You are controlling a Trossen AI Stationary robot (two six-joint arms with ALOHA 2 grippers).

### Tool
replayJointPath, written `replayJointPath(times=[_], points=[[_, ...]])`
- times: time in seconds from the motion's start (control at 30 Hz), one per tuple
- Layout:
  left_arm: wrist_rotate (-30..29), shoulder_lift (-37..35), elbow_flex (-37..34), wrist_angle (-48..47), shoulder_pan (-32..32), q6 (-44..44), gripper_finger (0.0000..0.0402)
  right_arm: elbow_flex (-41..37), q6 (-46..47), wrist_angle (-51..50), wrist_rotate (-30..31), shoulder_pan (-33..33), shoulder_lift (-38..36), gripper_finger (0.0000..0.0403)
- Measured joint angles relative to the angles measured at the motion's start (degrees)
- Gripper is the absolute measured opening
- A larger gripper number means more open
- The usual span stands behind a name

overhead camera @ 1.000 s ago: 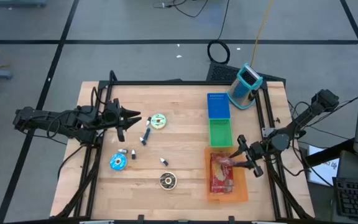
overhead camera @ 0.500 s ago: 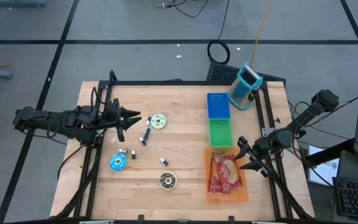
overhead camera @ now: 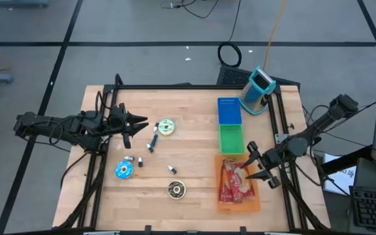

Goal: Pick & Place Food Item
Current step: Put the blue donut into the green bin

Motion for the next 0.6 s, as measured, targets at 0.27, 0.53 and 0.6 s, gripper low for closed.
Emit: replayJointPath(times=[0.27,0.53,0.6], points=[[0.0,0.0,0.0,4.72,0.0,0.01,0.0115,2.35,-1.64,2.31,0.21,-7.92,8.06,0.0161],[0.02,0.02,0.01,5.03,0.0,-0.07,0.0115,2.44,-0.21,8.46,-0.02,-14.05,15.85,0.0159],[0.65,0.0,0.02,3.43,0.0,-0.01,0.0115,2.44,0.34,9.06,-0.08,-15.15,17.09,0.0158]])
